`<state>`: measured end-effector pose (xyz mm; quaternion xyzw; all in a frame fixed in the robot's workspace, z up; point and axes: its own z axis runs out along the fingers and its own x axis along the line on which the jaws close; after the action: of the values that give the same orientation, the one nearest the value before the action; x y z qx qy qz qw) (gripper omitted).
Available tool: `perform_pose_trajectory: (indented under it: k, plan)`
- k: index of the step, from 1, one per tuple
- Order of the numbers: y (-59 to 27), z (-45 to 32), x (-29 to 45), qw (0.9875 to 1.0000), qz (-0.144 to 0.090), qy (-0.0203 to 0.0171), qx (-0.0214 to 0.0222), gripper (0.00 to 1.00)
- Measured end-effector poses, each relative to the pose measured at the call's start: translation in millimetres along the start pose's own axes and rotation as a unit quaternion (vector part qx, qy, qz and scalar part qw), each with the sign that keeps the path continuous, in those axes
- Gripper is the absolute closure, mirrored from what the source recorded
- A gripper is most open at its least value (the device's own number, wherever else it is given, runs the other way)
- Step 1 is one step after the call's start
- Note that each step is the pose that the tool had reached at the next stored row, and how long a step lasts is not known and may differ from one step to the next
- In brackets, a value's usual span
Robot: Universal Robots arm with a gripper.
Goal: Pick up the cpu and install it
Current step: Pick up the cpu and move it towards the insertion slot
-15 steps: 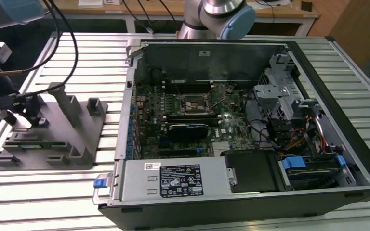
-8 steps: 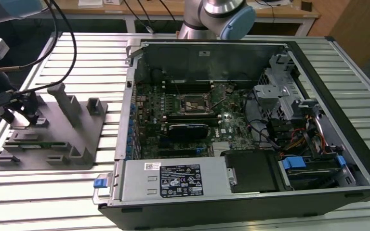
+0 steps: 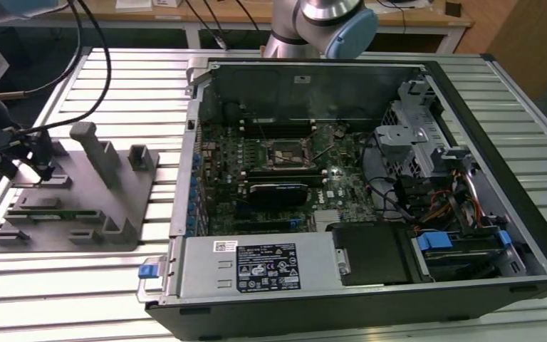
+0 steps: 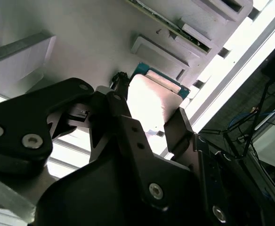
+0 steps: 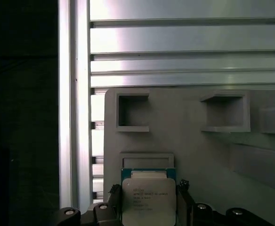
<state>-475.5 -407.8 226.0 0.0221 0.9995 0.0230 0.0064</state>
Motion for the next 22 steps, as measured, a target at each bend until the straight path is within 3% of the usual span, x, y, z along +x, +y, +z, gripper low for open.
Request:
perform_pose_trajectory:
  k: [22]
  plan:
    - [1.5, -31.6, -0.4, 1.0, 0.0, 0.0, 0.0, 0.45]
